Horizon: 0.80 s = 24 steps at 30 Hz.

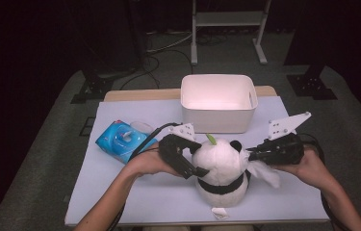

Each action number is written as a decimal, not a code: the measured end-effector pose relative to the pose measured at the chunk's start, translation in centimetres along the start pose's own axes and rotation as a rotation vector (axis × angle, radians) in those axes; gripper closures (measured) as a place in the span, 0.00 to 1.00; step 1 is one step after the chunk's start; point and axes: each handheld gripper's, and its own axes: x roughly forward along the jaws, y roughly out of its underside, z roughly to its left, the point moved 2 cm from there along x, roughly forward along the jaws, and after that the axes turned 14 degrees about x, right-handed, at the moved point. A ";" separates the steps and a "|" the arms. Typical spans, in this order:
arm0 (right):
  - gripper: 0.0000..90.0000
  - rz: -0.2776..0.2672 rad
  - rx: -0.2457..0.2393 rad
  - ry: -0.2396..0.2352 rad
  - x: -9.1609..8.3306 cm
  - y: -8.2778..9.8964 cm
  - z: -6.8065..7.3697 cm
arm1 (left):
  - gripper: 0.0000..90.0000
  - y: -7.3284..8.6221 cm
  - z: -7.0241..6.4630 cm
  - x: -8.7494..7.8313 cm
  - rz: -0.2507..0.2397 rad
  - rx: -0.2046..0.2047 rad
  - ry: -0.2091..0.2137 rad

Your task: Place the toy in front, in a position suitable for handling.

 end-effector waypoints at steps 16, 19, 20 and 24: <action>0.93 -0.031 -0.011 0.000 0.0 -0.5 0.1 | 0.31 -0.7 0.3 -2.2 0.001 0.013 -0.054; 0.93 -0.048 -0.012 -0.009 -0.4 -0.9 0.2 | 0.31 -0.6 0.2 -2.0 -0.003 0.017 -0.049; 0.93 -0.058 -0.013 -0.017 -0.6 -1.1 0.3 | 0.31 -0.7 0.1 -1.8 -0.007 0.017 -0.048; 0.93 -0.052 -0.055 -0.009 -1.0 -2.4 1.2 | 0.30 -1.4 -0.1 -1.3 0.009 0.045 -0.041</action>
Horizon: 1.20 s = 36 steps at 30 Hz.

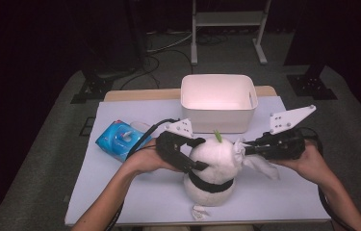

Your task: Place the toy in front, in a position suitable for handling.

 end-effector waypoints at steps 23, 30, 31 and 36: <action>0.93 0.071 -0.022 0.004 1.1 -0.5 0.3 | 0.17 0.7 -0.4 0.8 -0.020 -0.023 0.011; 0.93 0.083 -0.011 0.007 0.9 0.0 0.0 | 0.12 2.0 -0.2 1.9 -0.015 -0.045 0.043; 0.93 0.083 -0.009 0.003 0.9 0.0 0.0 | 0.12 2.1 -0.2 1.9 -0.025 -0.046 0.043; 0.93 0.076 0.003 -0.001 0.7 0.1 -0.1 | 0.29 2.1 -0.1 1.7 -0.074 -0.047 0.027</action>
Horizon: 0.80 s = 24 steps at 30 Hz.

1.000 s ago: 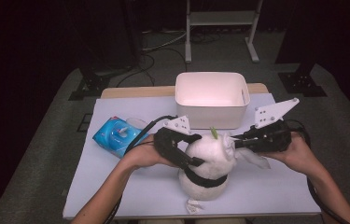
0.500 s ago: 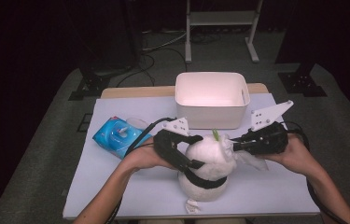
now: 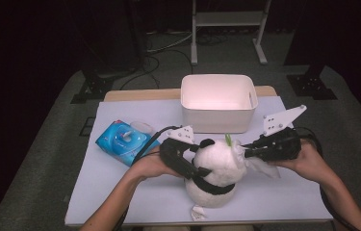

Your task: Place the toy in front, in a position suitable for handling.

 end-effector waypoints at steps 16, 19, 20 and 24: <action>0.92 -0.032 0.010 -0.007 0.0 -0.2 -0.4 | 0.34 -2.1 0.3 -2.3 0.073 0.047 -0.036; 0.92 -0.032 0.004 -0.004 0.0 -0.2 -0.3 | 0.33 -2.0 0.2 -1.8 0.080 0.047 -0.023; 0.92 -0.038 0.004 -0.008 -0.1 -0.3 -0.2 | 0.33 -2.0 0.1 -1.5 0.079 0.049 -0.018; 0.92 -0.049 -0.027 -0.007 -0.3 -1.4 0.5 | 0.33 -2.4 -0.1 -0.3 0.082 0.070 -0.006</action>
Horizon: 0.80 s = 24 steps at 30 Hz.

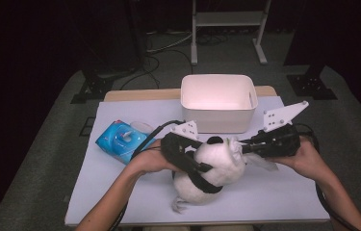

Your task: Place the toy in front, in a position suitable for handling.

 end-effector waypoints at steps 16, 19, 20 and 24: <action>0.91 0.026 -0.007 0.033 -0.1 0.2 0.0 | 0.33 -0.4 -0.2 0.9 -0.001 0.017 0.013; 0.90 0.027 0.011 0.034 -0.5 1.0 -0.2 | 0.33 -0.4 -0.2 1.0 -0.003 0.012 0.013; 0.90 0.026 0.017 0.038 -0.7 1.2 -0.3 | 0.33 -0.4 -0.1 1.0 -0.004 0.010 0.012; 0.90 0.028 0.040 0.038 -1.0 2.3 -0.7 | 0.33 -0.4 0.0 0.9 0.000 0.003 0.011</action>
